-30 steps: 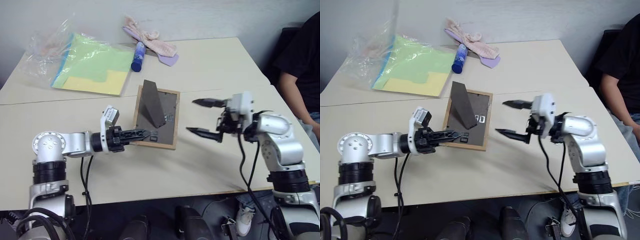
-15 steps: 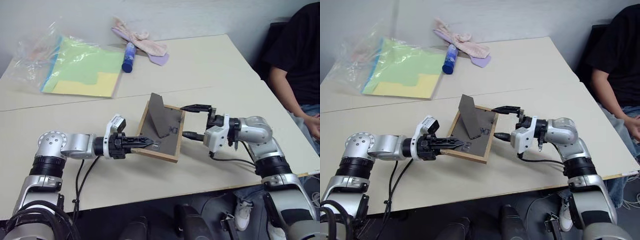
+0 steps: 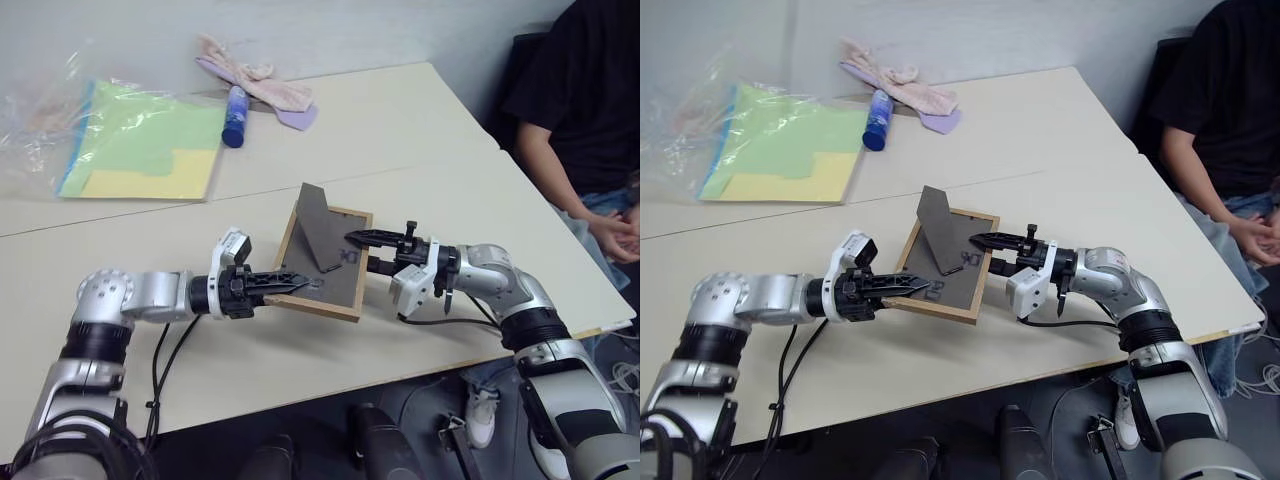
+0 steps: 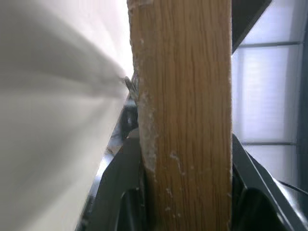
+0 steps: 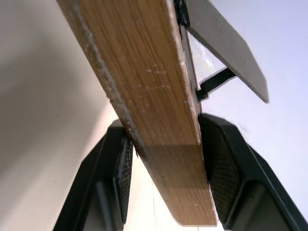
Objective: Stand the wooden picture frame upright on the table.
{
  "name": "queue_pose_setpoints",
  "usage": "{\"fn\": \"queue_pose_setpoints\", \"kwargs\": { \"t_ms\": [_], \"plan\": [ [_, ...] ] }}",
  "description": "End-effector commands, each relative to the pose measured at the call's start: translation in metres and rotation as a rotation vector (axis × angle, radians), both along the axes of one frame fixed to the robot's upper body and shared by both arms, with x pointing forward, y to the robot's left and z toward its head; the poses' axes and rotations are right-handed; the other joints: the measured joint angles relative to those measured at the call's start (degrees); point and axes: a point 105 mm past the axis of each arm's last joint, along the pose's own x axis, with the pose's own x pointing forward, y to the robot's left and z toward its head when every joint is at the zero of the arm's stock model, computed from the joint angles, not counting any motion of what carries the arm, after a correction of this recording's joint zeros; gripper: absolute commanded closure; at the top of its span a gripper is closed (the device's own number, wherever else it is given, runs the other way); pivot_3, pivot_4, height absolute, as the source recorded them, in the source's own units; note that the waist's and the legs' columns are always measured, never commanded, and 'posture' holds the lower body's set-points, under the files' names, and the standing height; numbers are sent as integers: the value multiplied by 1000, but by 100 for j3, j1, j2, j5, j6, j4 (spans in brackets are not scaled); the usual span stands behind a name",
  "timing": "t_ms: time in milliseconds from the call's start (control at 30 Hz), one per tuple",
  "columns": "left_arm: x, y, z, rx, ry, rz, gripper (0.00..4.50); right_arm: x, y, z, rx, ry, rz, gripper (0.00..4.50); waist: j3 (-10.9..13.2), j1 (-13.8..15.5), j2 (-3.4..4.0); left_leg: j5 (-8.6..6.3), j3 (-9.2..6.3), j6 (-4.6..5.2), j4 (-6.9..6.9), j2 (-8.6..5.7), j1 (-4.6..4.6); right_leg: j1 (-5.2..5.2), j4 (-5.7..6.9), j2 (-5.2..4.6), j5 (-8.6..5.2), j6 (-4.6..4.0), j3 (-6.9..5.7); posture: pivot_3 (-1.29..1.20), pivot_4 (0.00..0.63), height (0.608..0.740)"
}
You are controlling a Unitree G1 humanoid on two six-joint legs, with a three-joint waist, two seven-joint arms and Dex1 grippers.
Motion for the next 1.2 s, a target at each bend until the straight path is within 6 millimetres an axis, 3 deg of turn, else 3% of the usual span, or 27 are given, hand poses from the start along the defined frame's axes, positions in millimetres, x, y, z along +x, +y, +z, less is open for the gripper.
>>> {"fn": "queue_pose_setpoints", "kwargs": {
  "t_ms": [33,167,267,367,400,500,600,833,900,1067,1200],
  "plan": [
    [3,18,28,3,-160,166,1946,1,1,18,160,17,3,2944,-5,0,-10,-1,1,0,-1,5,0,1,-2,2,3,-6,-3,0,150,740],
    [3,64,50,-7,-249,336,678,-4,0,23,189,44,27,3232,-5,-21,-10,-1,15,0,-6,11,6,0,-3,4,6,-10,10,0,150,740],
    [-3,88,59,62,-322,387,672,-4,-4,26,223,88,23,3232,-5,5,-10,-1,10,0,-16,9,9,-1,-21,3,6,-11,9,0,150,740],
    [-7,106,70,173,-533,438,672,-2,-4,31,331,275,31,3233,-4,35,-7,-3,-6,1,-21,10,9,12,-44,-7,7,-12,10,0,150,740],
    [-10,107,70,230,-633,428,672,0,-3,30,400,445,43,3233,-5,44,-7,-3,-22,1,-24,15,5,21,-60,-13,9,-15,14,0,150,740],
    [-12,105,46,436,-805,338,130,-6,2,27,541,966,152,3234,-1,90,1,-4,-46,3,-46,22,-6,28,-89,-26,13,-21,-1,0,150,740],
    [-15,99,28,482,-868,248,0,-7,5,13,560,1272,133,3236,1,201,5,-7,-48,9,-66,21,-9,27,-96,-30,15,-21,-6,0,150,740],
    [-24,88,5,446,-863,169,0,1,1,-28,542,1465,-15,3236,1,351,4,-16,-39,22,-64,18,-13,25,-95,-32,25,-15,-3,0,150,740],
    [-24,89,4,440,-858,171,0,-8,2,-38,482,1537,-22,3237,0,355,3,-16,-34,24,-60,15,-12,26,-94,-35,29,-9,-1,0,150,740],
    [-22,92,2,449,-855,166,0,-33,7,-38,474,1787,32,3241,-1,362,1,-18,-37,27,-58,17,-12,29,-95,-35,30,-8,-3,0,150,740],
    [-21,93,-1,458,-854,163,0,-35,4,-48,429,1786,-44,3241,-1,363,0,-19,-36,28,-57,15,-11,29,-94,-37,30,-7,-3,0,150,740]
  ]
}}
